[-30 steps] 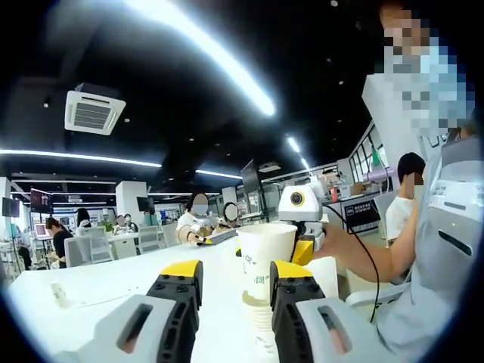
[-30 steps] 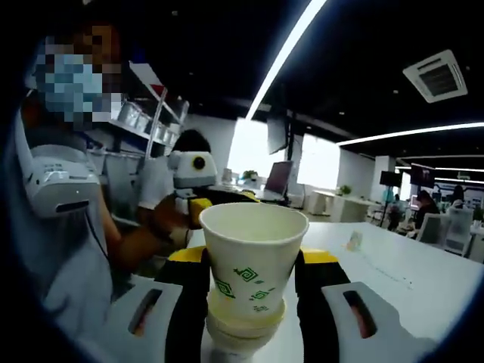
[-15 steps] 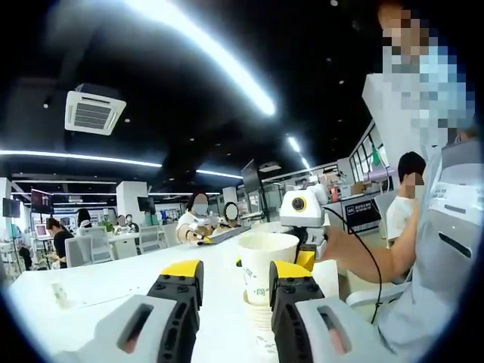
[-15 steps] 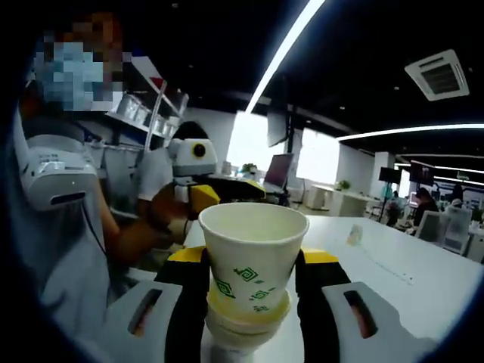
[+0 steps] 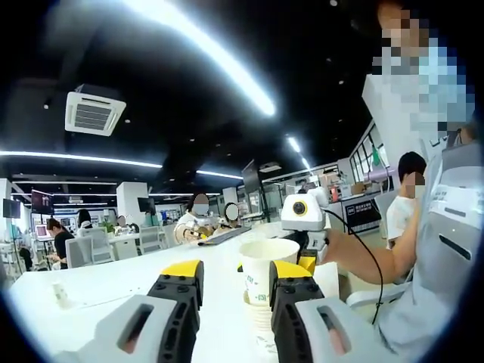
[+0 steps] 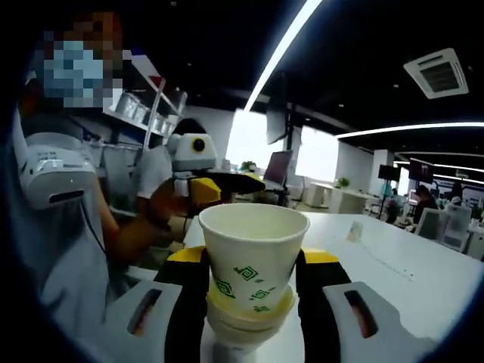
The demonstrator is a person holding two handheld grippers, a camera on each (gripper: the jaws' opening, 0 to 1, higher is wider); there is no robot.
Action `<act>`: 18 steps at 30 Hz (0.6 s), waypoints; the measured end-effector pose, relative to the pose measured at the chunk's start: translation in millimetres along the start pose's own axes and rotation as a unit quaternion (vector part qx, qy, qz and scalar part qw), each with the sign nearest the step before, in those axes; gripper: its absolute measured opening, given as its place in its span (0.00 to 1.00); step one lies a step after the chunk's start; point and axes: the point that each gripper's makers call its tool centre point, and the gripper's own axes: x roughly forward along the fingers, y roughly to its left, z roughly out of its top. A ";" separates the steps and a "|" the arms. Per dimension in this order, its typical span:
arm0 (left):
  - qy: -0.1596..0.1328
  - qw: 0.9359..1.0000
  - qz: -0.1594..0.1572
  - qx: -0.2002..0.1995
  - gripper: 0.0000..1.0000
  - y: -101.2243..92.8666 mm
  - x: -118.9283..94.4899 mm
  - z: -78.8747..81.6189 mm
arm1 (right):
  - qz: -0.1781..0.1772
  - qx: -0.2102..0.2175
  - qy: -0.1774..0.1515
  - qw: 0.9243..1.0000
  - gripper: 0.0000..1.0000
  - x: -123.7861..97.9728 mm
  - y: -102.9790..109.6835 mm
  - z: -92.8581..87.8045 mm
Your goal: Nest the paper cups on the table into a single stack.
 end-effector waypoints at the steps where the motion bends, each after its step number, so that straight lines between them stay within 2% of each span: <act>1: 0.000 1.000 0.000 0.000 0.37 0.1 -0.3 0.0 | 0.000 -0.001 0.001 1.000 0.49 -0.1 0.1 -0.3; 6: -0.001 1.000 0.002 0.000 0.37 0.9 -1.4 0.8 | -0.004 0.003 0.005 1.000 0.58 0.0 -0.4 -1.8; 13: 0.000 1.000 0.003 0.000 0.37 1.2 -1.6 -0.1 | -0.005 0.004 0.009 1.000 0.63 0.0 2.0 -2.9; 18: 0.001 1.000 0.003 0.001 0.38 0.7 -1.4 -1.4 | -0.014 0.005 -0.001 1.000 0.65 -4.7 7.3 2.2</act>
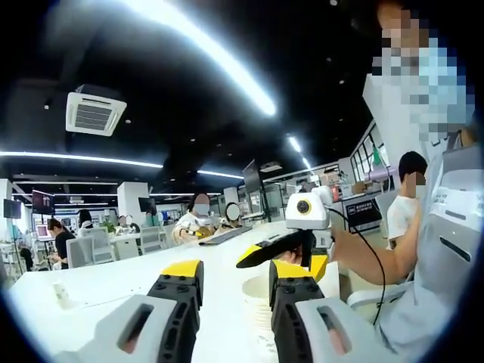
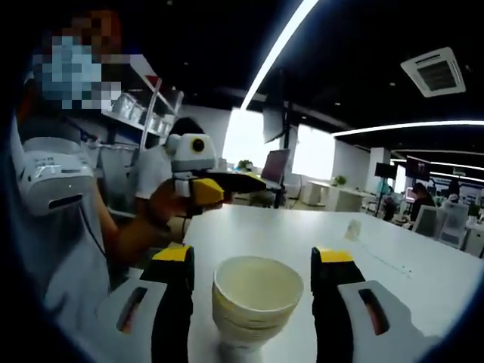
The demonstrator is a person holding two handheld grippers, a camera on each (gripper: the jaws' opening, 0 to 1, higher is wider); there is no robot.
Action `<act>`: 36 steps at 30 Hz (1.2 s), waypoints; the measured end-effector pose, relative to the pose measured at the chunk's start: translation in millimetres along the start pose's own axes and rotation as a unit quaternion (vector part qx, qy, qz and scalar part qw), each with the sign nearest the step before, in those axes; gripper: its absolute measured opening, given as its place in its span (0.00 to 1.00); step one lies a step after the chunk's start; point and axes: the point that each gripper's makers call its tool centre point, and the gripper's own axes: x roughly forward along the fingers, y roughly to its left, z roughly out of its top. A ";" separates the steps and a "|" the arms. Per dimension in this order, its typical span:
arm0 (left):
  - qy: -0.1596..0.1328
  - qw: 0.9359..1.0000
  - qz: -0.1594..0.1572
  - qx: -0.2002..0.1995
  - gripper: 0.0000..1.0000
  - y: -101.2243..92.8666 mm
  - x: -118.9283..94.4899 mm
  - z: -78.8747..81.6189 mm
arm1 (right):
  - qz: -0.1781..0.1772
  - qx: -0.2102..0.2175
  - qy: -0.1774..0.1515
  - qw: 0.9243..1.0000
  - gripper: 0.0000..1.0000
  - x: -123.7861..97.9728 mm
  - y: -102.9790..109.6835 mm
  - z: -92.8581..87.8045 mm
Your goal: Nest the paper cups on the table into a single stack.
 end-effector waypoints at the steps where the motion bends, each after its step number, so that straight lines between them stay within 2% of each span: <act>1: 0.000 1.000 0.001 0.001 0.38 0.4 0.2 -0.5 | -0.002 0.000 -0.004 1.000 0.66 -1.3 1.3 1.6; 13: 0.005 1.000 0.021 0.002 0.41 10.5 3.2 -5.8 | -0.013 -0.023 -0.052 0.998 0.66 -23.4 13.8 28.5; 24: 0.015 0.998 0.052 -0.011 0.43 30.9 8.6 -19.3 | -0.010 -0.021 -0.057 0.998 0.65 -34.2 13.0 24.3; 28: 0.002 0.998 0.068 0.007 0.45 41.1 9.3 -15.8 | -0.015 -0.020 -0.055 0.998 0.65 -38.9 10.1 25.1; 36: 0.019 0.996 0.091 0.002 0.47 60.9 10.4 -16.8 | -0.027 -0.029 -0.062 0.997 0.64 -52.2 8.5 32.0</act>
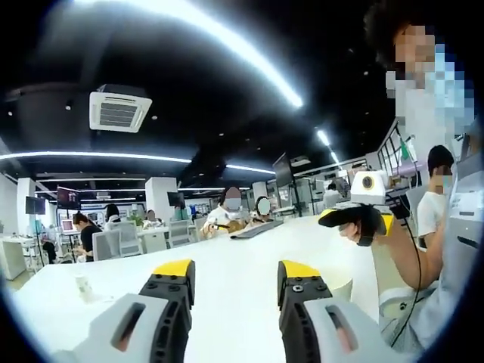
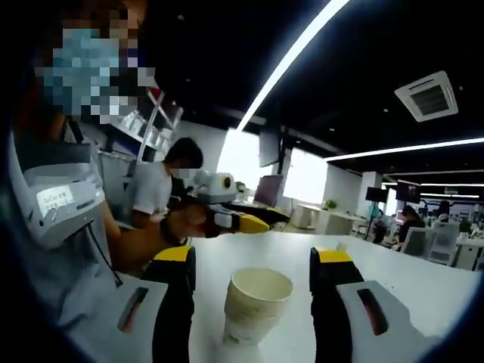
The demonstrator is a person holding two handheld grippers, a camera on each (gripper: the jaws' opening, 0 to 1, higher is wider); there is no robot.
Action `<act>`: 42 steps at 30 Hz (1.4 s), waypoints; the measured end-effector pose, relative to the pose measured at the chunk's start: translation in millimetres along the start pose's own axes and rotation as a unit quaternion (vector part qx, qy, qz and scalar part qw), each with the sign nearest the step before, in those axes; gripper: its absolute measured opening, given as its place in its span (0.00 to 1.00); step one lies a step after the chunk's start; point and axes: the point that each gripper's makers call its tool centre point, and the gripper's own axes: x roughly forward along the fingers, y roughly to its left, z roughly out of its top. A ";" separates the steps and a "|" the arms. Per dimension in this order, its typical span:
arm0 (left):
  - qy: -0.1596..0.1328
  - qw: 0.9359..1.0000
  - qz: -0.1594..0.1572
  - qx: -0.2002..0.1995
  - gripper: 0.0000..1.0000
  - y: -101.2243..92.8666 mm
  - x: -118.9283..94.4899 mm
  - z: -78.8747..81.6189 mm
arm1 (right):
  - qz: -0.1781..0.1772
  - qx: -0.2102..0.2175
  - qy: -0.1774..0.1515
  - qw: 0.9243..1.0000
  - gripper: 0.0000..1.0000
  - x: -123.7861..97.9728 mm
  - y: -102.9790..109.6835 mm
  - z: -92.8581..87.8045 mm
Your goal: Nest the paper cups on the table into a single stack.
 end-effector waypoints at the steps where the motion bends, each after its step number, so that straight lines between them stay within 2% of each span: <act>1: 0.001 1.000 0.003 0.000 0.47 2.3 0.5 0.3 | -0.001 -0.001 -0.001 1.000 0.64 -2.0 -0.1 1.4; 4: 0.004 1.000 0.023 0.000 0.47 16.6 3.5 0.8 | -0.006 -0.007 -0.004 1.000 0.63 -8.2 -1.7 6.0; 9: 0.003 0.997 0.077 -0.011 0.48 55.0 8.9 0.5 | -0.012 -0.009 -0.015 1.000 0.63 -16.7 -3.4 14.1; 13: 0.007 0.995 0.098 -0.012 0.49 72.2 11.6 -1.4 | -0.012 -0.014 -0.018 1.000 0.62 -21.7 -2.8 18.5; 17: 0.023 0.993 0.118 -0.004 0.49 95.9 16.9 -5.5 | -0.015 -0.016 -0.021 1.000 0.62 -26.2 -3.6 20.6; 22: 0.027 0.988 0.154 0.001 0.49 124.4 18.7 -5.4 | -0.019 -0.017 -0.025 0.999 0.62 -32.5 -6.5 24.1; 24: 0.027 0.986 0.166 0.001 0.49 145.8 19.7 -4.4 | -0.021 -0.018 -0.026 0.999 0.62 -34.6 -7.8 25.2; 29: 0.031 0.983 0.181 -0.003 0.49 162.6 23.8 -7.3 | -0.027 -0.019 -0.028 0.999 0.62 -38.9 -10.4 25.8; 35: 0.046 0.981 0.190 -0.013 0.50 190.4 37.7 -21.2 | -0.031 -0.019 -0.027 0.999 0.61 -41.2 -11.4 25.2; 42: 0.059 0.975 0.213 -0.021 0.51 224.9 52.8 -34.8 | -0.034 -0.022 -0.031 0.999 0.61 -43.1 -11.0 28.8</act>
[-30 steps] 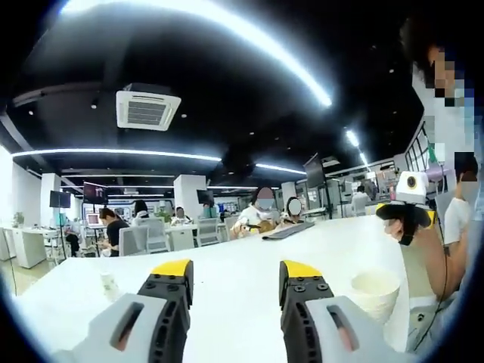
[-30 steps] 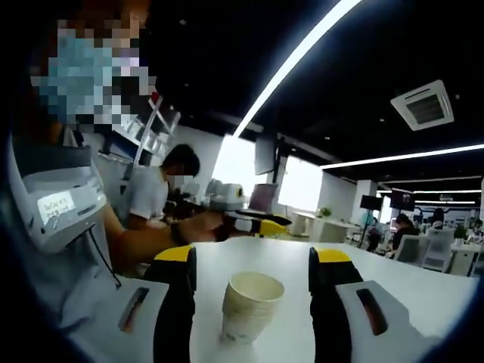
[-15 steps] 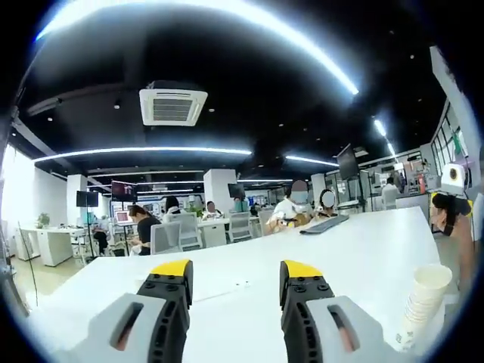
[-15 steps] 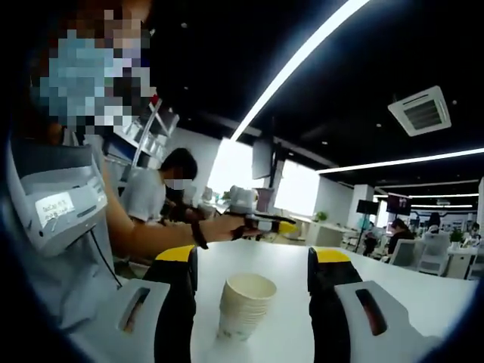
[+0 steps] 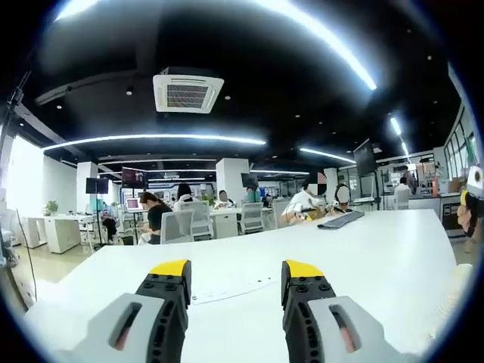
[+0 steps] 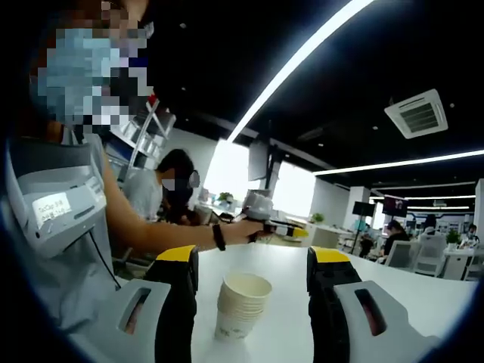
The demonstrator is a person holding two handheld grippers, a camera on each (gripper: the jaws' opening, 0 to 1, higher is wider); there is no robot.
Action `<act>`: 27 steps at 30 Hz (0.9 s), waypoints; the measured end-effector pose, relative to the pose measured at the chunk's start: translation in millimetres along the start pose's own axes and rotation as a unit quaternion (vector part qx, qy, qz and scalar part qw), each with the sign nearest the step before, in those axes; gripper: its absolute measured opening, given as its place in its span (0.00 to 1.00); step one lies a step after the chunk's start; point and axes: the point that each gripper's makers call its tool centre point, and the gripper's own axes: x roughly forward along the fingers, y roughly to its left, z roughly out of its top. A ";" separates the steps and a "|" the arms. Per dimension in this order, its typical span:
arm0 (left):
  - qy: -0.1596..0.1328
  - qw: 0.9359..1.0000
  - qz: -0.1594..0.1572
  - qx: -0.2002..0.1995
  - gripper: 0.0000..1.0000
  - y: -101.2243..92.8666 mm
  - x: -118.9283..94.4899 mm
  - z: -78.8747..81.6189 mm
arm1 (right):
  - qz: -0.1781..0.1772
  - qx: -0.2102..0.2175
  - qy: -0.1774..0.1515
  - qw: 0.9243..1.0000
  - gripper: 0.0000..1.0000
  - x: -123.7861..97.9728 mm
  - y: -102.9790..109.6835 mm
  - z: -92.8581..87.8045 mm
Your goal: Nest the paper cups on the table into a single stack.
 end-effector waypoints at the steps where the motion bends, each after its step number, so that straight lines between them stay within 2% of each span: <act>1: 0.001 1.000 0.004 0.002 0.51 2.3 4.0 -0.8 | 0.000 -0.001 0.000 1.000 0.61 -0.2 0.1 0.0; 6: 0.011 1.000 0.022 -0.006 0.54 27.4 29.1 -6.1 | -0.006 -0.003 0.002 1.000 0.61 -4.5 -3.0 0.0; 8: 0.014 1.000 0.025 -0.008 0.54 32.7 34.8 -9.1 | -0.010 -0.003 0.002 1.000 0.61 -6.9 -5.0 1.0; 12: 0.022 0.999 0.037 -0.006 0.54 30.6 39.7 -15.4 | -0.014 -0.005 -0.001 1.000 0.60 -10.2 -7.6 3.2; 14: 0.029 0.999 0.046 -0.005 0.54 39.4 46.3 -19.8 | -0.015 -0.005 -0.001 1.000 0.60 -10.7 -7.9 3.3; 16: 0.036 0.998 0.052 -0.005 0.54 40.1 48.9 -27.7 | -0.015 -0.005 0.000 1.000 0.60 -11.3 -8.0 2.8; 18: 0.041 0.997 0.060 -0.004 0.54 55.0 60.3 -33.2 | -0.018 -0.006 0.003 1.000 0.60 -12.0 -8.7 2.0; 20: 0.043 0.997 0.066 -0.007 0.54 54.5 59.7 -38.6 | -0.021 -0.008 0.005 1.000 0.60 -13.6 -9.8 2.0; 24: 0.053 0.995 0.083 -0.016 0.54 74.1 75.5 -52.2 | -0.024 -0.008 0.002 1.000 0.60 -18.2 -11.8 4.4; 27: 0.075 0.992 0.098 -0.011 0.52 87.3 80.1 -70.0 | -0.022 -0.006 -0.003 1.000 0.60 -19.9 -10.3 7.2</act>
